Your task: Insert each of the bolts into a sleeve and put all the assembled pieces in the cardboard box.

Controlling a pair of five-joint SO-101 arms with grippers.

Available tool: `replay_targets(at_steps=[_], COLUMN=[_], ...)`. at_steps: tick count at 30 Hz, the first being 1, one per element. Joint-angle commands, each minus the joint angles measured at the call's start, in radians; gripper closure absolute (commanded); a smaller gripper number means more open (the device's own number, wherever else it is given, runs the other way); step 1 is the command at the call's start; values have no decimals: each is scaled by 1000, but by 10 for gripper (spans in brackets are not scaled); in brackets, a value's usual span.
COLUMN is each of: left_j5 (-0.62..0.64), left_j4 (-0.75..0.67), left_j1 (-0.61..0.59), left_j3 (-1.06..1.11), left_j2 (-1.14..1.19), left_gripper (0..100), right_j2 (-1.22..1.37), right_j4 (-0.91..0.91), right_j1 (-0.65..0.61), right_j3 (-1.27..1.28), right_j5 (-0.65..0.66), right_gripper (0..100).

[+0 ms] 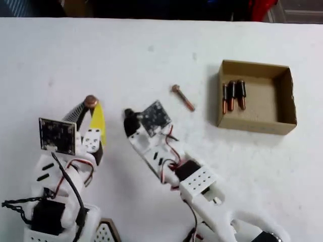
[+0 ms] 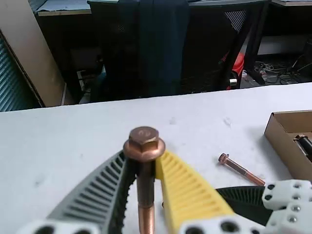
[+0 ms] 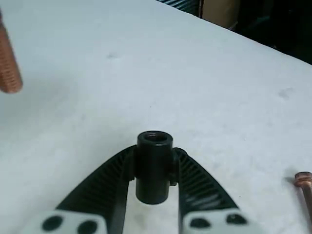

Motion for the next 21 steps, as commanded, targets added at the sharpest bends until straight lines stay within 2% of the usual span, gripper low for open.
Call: replay_targets(at_steps=[1,8,14,17,21], left_j5=[21,95,180,180,175], left_j4=[-38,-40,-41,-41,-43], left_j1=[10,13,16,76,217], left_j3=[-40,-138,-270,-301,-307], left_j2=[7,120,251,262,262], left_gripper=[977,977,977,977,977], right_j2=[-70,-384,-509,-510,-518], right_j4=[-28,251,286,286,286], right_j1=[-39,-50,-48,-42,-39], right_j3=[5,15,63,66,77], right_j5=[3,3,3,3,3], right_gripper=[981,981,981,981,981])
